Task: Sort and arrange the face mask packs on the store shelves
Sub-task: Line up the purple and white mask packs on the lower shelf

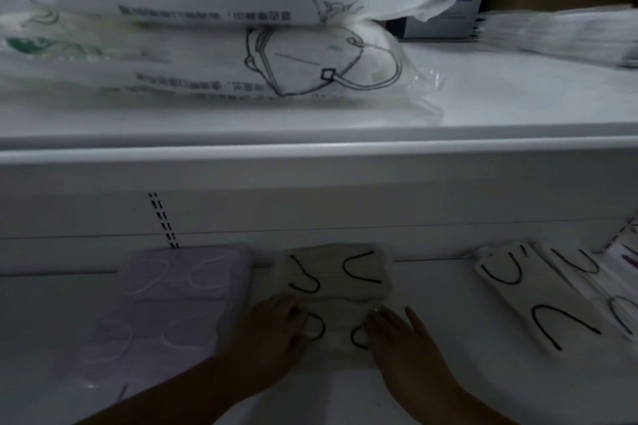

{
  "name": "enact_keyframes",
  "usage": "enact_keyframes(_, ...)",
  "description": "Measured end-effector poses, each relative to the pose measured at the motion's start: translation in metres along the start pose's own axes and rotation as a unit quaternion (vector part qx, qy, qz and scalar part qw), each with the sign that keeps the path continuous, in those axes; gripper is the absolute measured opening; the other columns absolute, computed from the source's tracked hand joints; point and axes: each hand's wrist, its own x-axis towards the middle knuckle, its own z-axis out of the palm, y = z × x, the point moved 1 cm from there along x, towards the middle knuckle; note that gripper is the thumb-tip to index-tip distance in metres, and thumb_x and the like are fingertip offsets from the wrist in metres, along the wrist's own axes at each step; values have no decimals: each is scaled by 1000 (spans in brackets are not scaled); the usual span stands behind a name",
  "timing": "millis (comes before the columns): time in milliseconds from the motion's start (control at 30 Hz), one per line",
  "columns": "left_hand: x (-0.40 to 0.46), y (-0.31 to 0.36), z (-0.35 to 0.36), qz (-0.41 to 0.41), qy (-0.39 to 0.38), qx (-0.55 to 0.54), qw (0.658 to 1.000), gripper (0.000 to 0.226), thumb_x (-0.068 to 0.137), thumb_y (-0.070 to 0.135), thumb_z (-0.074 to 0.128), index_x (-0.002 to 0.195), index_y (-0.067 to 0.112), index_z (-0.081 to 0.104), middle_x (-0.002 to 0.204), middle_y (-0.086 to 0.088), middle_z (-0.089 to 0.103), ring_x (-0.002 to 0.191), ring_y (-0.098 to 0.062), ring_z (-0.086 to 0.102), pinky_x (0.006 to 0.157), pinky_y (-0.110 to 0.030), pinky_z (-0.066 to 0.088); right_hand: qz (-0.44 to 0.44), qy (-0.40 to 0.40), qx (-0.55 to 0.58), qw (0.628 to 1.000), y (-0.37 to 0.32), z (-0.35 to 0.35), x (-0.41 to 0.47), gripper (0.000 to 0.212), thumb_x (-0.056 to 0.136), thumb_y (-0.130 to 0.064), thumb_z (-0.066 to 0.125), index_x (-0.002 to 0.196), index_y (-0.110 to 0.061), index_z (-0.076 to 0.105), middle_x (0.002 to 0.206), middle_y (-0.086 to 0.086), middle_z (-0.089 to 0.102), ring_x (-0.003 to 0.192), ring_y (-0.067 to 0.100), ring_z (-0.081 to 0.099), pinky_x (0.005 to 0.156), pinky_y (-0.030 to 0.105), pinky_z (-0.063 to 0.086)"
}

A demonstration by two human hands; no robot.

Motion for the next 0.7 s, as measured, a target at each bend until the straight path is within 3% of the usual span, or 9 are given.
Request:
enact_keyframes(67, -1, 9, 3, 10, 12, 6, 1000, 49, 77, 49, 41, 94, 21, 78, 101, 3, 73, 93, -17, 70, 83, -24, 52, -1, -25, -9, 1000, -4, -3, -3, 78, 102, -28, 1, 98, -14, 77, 106, 5, 73, 99, 21, 70, 101, 42, 27)
enact_keyframes(133, -2, 16, 9, 41, 2, 25, 999, 58, 73, 56, 45, 104, 17, 76, 111, -2, 72, 101, -19, 69, 96, -34, 40, -4, -70, -4, 998, -5, -4, -6, 66, 101, -37, 13, 106, -12, 75, 115, 7, 70, 106, 23, 67, 106, 44, 20)
enact_keyframes(267, -3, 25, 22, 63, -88, 11, 994, 78, 55, 68, 73, 114, 17, 72, 117, -5, 70, 106, -21, 68, 95, -38, 39, -21, -143, 11, 989, -7, -3, -5, 66, 83, -60, 31, 114, -18, 71, 122, 1, 66, 110, 19, 65, 108, 39, 11)
enact_keyframes(367, -1, 26, 27, 55, -76, -6, 996, 79, 54, 66, 77, 117, 19, 70, 120, -5, 68, 107, -22, 67, 96, -38, 41, -28, -160, 13, 987, -4, -6, -5, 64, 79, -58, 33, 117, -22, 69, 125, -1, 65, 112, 17, 63, 109, 37, 9)
enact_keyframes(500, -5, 26, 26, 16, -58, -20, 998, 70, 64, 66, 63, 118, 21, 69, 120, -4, 68, 107, -23, 67, 97, -39, 32, -8, -158, 18, 987, -6, -9, -8, 63, 82, -57, 33, 120, -20, 67, 127, 4, 63, 117, 22, 61, 109, 36, 11)
enact_keyframes(567, -10, 25, 23, -40, 3, -17, 999, 66, 74, 57, 46, 123, 14, 64, 121, -9, 67, 111, -28, 65, 101, -38, 29, 7, -106, 58, 993, -4, -6, -12, 65, 93, -54, 30, 132, -9, 56, 141, 13, 49, 133, 26, 44, 112, 33, 7)
enact_keyframes(633, -18, 21, 21, -136, 54, -28, 989, 55, 92, 41, 35, 123, -1, 53, 120, -21, 64, 116, -37, 58, 107, -33, 25, 78, -20, 153, 985, 5, 2, -13, 65, 101, -42, 28, 149, -1, 14, 159, 13, 5, 148, 21, 3, 114, 17, -8)
enact_keyframes(667, -23, 19, 25, -187, 70, -44, 979, 49, 100, 29, 30, 119, -10, 54, 115, -30, 63, 112, -42, 57, 107, -27, 28, 150, -24, 246, 957, 9, 1, -13, 67, 102, -37, 32, 150, -4, -3, 159, 8, -8, 147, 16, -6, 112, 13, -8)
enact_keyframes(700, -28, 17, 31, -236, 86, -65, 966, 43, 101, 15, 32, 115, -19, 54, 114, -37, 60, 108, -47, 58, 88, 8, -4, 228, -46, 356, 905, 11, 1, -14, 69, 102, -30, 38, 150, -8, -5, 160, 5, -6, 147, 14, -1, 111, 13, -1)
